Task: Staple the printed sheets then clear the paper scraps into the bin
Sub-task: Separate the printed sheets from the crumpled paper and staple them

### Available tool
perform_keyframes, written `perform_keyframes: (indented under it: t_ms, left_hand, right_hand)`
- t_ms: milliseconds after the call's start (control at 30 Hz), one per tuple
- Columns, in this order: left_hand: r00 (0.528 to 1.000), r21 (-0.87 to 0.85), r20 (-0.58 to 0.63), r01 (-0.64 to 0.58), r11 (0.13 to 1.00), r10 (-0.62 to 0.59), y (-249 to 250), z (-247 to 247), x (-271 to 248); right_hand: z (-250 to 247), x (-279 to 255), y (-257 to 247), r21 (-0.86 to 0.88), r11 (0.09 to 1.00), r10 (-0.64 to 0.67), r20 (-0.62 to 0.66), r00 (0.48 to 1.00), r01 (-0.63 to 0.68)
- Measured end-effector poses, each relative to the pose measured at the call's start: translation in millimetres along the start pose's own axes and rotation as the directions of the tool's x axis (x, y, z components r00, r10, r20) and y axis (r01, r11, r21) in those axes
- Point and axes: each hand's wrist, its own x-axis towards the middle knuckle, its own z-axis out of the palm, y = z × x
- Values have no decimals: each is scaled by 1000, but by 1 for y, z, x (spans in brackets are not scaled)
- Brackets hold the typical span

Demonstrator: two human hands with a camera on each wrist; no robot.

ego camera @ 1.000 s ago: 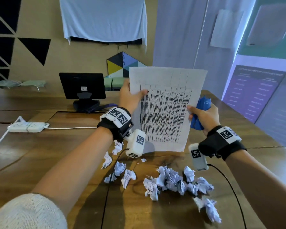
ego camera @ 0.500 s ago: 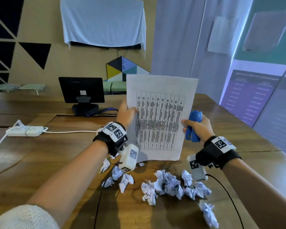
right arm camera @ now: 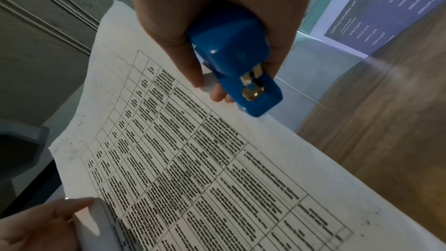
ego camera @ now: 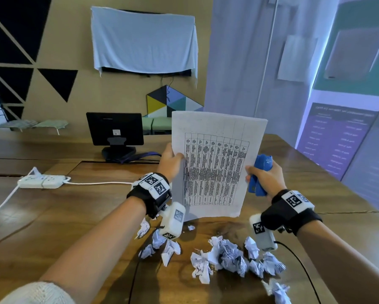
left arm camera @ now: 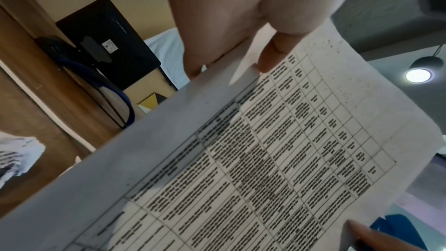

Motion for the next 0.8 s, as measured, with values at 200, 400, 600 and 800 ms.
perform_keyframes:
  t_ms: [200, 400, 600, 800]
  left_hand:
    - [999, 5, 26, -43, 999, 42, 10, -1, 1]
    - [999, 21, -24, 39, 999, -39, -19, 6, -8]
    - [1000, -75, -27, -17, 997, 15, 16, 0, 5]
    - [992, -43, -55, -114, 993, 112, 48, -5, 16]
  right_hand:
    - [2, 2, -7, 42, 999, -12, -17, 1000, 13]
    - [2, -5, 7, -12, 999, 49, 37, 998, -48]
    - [3, 4, -9, -10, 1000, -18, 31, 999, 18]
    - [0, 13, -24, 14, 997, -77, -11, 997, 77]
